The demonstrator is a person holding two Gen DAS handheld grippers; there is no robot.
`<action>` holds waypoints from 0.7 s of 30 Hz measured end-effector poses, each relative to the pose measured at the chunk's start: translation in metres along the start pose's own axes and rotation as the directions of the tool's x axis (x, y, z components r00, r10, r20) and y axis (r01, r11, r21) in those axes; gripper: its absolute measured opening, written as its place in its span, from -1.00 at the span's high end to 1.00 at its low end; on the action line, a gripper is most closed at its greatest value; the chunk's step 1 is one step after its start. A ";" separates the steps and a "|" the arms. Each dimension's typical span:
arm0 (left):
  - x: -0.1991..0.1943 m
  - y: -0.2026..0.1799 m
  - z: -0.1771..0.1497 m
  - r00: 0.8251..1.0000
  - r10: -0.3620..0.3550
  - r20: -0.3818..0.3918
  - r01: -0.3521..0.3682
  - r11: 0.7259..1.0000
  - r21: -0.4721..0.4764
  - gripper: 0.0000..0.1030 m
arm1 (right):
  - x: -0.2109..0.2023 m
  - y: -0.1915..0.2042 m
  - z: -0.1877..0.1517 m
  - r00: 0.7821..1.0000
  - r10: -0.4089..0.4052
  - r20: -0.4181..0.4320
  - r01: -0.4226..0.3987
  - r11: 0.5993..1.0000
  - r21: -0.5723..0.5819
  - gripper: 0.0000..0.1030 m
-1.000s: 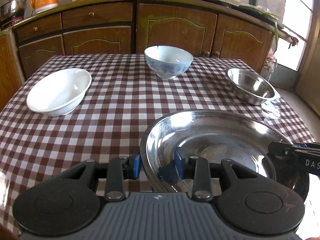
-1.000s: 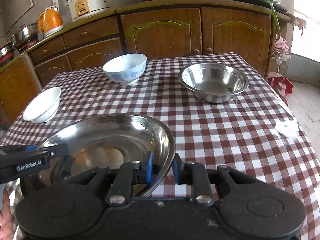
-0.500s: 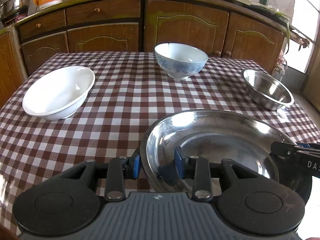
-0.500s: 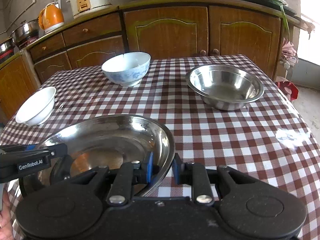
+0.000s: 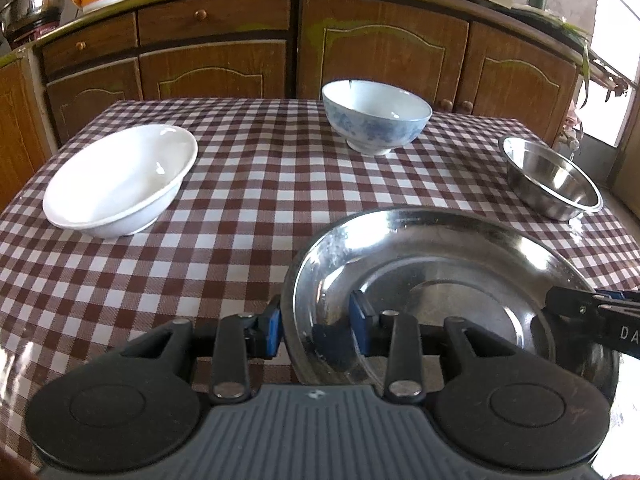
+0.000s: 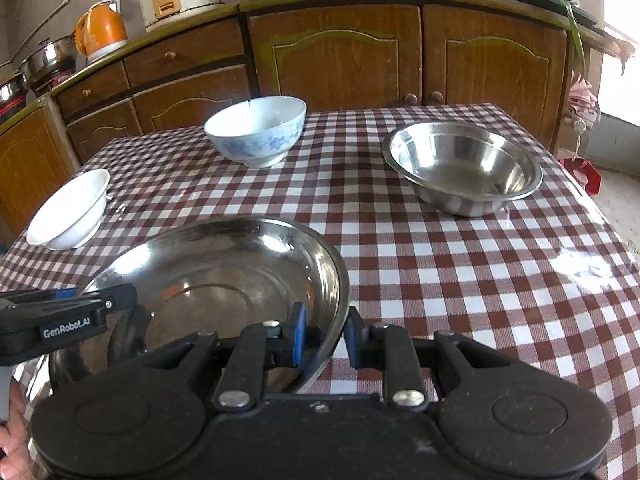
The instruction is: Organize plates and bowls
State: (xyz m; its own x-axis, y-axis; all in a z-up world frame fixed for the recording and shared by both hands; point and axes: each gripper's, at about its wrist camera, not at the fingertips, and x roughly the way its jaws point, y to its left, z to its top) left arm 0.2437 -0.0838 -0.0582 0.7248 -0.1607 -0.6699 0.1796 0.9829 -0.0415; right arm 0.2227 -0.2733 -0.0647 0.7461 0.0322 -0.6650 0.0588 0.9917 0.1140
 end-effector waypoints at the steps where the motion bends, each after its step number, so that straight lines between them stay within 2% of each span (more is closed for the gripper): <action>1: 0.001 0.000 -0.001 1.000 -0.001 -0.003 0.001 1.000 -0.002 0.28 | 0.001 0.000 -0.001 1.000 0.001 -0.004 -0.001 1.000 0.005 0.48; 12: 0.003 0.002 -0.004 1.000 0.002 -0.006 -0.002 1.000 0.001 0.25 | 0.004 -0.001 -0.006 1.000 -0.008 -0.027 0.009 1.000 0.014 0.48; 15: 0.001 0.001 -0.003 1.000 0.016 -0.001 -0.016 1.000 0.010 0.22 | 0.001 0.001 -0.005 0.999 -0.043 -0.017 0.043 0.999 -0.021 0.47; 17: 0.000 0.004 -0.003 1.000 0.026 -0.005 -0.026 1.000 0.001 0.09 | -0.001 -0.002 -0.006 0.998 -0.058 -0.016 0.057 0.998 -0.020 0.21; 19: -0.004 0.007 -0.004 0.999 0.035 -0.001 -0.035 0.999 -0.012 0.07 | -0.005 -0.005 -0.006 0.997 -0.076 -0.011 0.076 0.997 -0.013 0.02; 21: -0.008 0.011 -0.004 0.999 0.040 -0.004 -0.040 0.999 -0.025 -0.10 | -0.011 -0.007 -0.006 0.997 -0.082 -0.005 0.082 0.997 -0.007 0.00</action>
State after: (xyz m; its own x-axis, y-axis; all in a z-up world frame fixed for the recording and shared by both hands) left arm 0.2373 -0.0714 -0.0565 0.7291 -0.1206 -0.6737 0.1336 0.9905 -0.0327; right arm 0.2102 -0.2798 -0.0626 0.7356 -0.0491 -0.6757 0.1155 0.9918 0.0537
